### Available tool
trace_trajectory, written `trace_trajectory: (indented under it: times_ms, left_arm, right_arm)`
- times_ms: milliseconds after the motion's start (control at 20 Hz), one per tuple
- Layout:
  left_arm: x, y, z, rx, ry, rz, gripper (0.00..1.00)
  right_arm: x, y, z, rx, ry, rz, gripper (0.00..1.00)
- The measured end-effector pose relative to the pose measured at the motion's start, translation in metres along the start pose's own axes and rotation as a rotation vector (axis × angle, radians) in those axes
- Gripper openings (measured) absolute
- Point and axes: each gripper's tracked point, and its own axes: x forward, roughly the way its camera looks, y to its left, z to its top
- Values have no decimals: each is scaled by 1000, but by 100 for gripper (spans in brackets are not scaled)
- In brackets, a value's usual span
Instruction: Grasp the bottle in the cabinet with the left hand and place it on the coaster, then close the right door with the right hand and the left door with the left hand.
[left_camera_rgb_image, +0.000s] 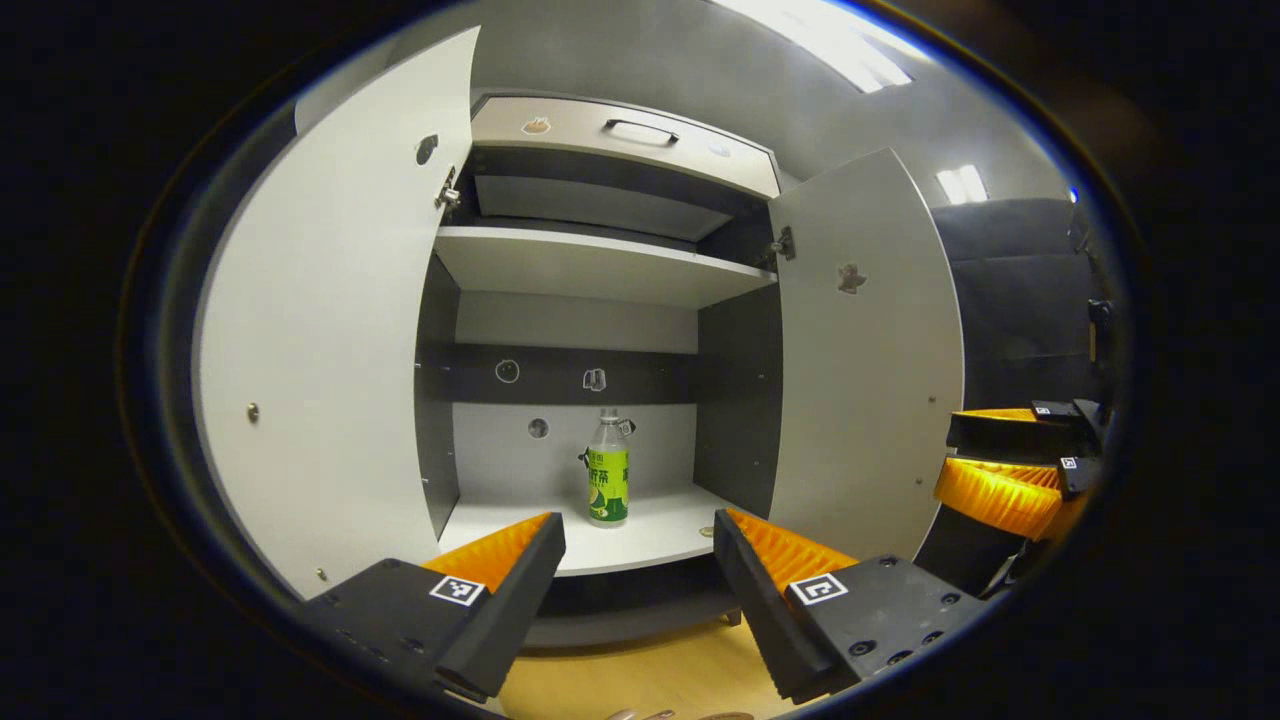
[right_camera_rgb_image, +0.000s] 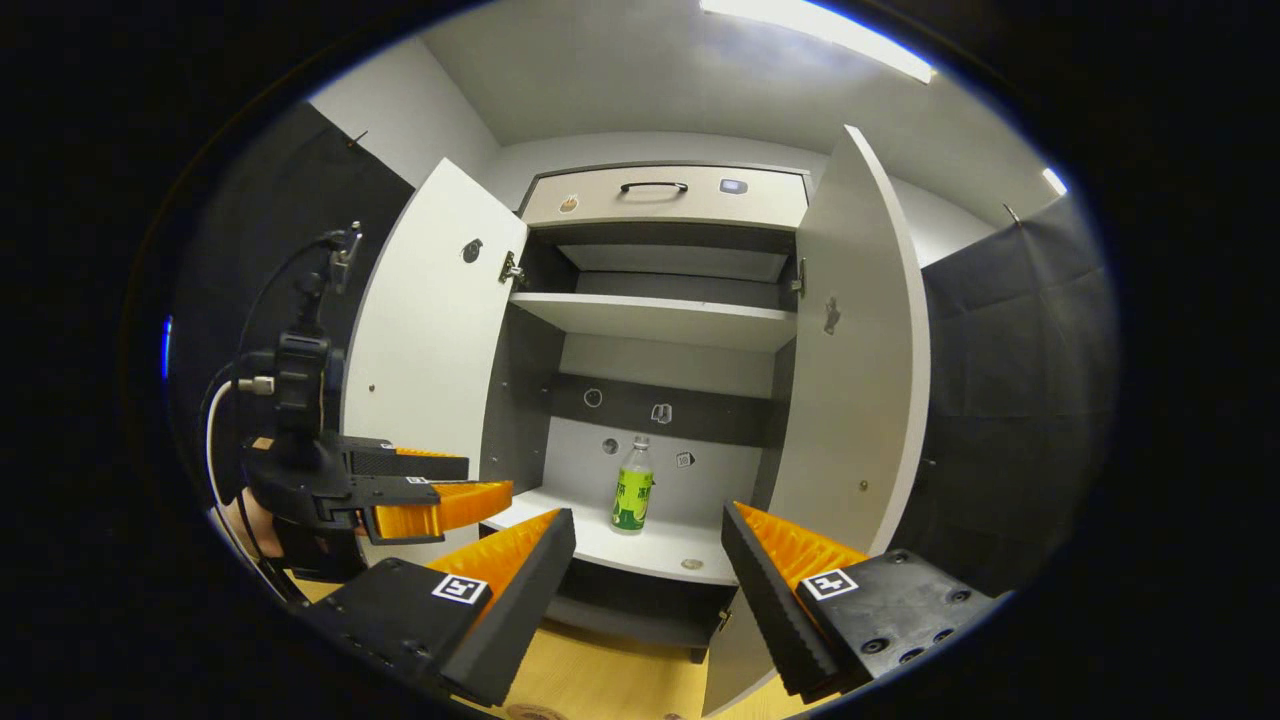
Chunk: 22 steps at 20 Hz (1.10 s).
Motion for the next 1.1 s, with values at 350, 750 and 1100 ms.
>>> trace_trajectory:
  times_ms: [350,750,1100]
  left_arm:
    - [102,1,-7,37,4,0,94]
    - [205,23,-15,118,-22,70,95]
    - [259,29,-30,157,-34,108,94]
  right_arm:
    - [31,-17,-27,-9,27,0,98]
    - [50,-35,-47,0,66,-3,98]
    - [61,-44,-52,19,62,9,98]
